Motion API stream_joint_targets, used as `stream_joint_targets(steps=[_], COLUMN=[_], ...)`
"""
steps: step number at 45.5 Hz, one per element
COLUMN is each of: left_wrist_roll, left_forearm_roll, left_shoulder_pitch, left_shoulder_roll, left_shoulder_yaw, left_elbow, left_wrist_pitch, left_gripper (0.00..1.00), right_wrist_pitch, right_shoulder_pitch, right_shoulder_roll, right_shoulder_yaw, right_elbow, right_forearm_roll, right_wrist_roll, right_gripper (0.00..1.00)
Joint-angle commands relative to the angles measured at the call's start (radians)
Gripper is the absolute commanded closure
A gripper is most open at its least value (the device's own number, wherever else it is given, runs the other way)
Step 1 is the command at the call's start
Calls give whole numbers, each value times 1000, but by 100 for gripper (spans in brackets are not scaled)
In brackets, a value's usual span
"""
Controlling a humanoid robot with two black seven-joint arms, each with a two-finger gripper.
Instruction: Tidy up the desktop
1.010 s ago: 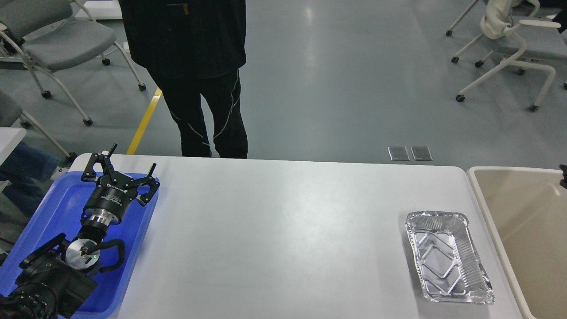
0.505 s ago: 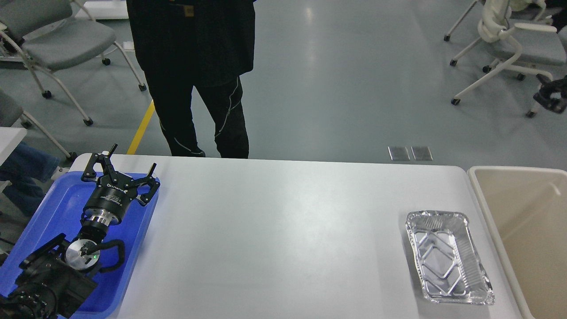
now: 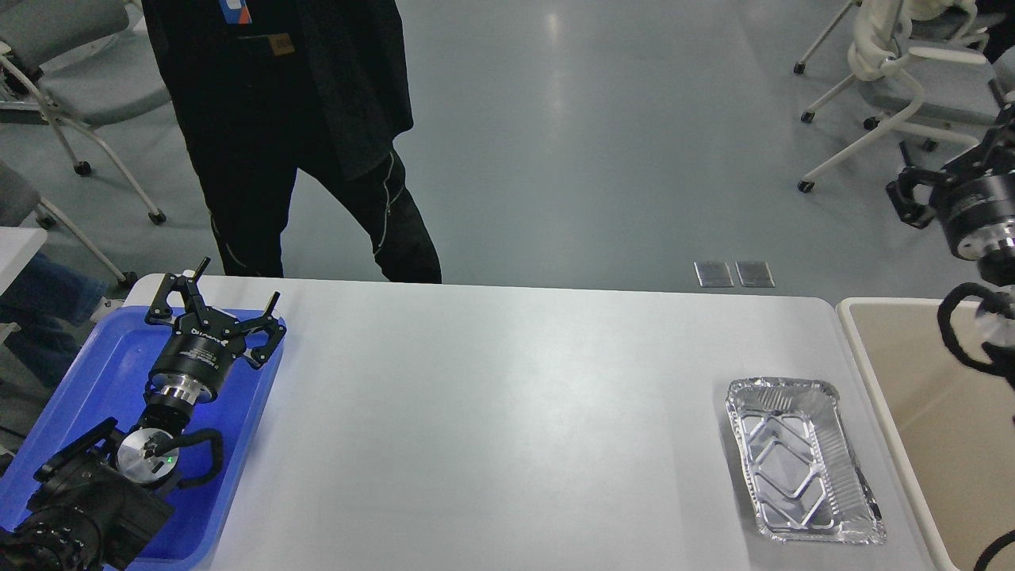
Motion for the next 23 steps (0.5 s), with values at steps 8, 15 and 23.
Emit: stream_joint_targets(steps=[8,15,23], left_wrist_roll=[0,0,0], left_forearm_roll=[0,0,0], left_shoulder_pitch=[0,0,0], left_shoulder_roll=[-1,1,1], left_shoulder_yaw=[0,0,0], left_elbow=[1,-1,-1], left_wrist_pitch=[0,0,0], left_gripper=[0,0,0], right_wrist_pitch=[13,13,15], right_shoulder_pitch=[-109,-103,-98], right_shoulder_roll=[180,203,206], right_shoulder_yaw=[12,12,-4], right_elbow=[-26,-101,-118], right_forearm_roll=[-9,-9,-9], right_wrist_roll=[35,35,35], right_gripper=[0,0,0])
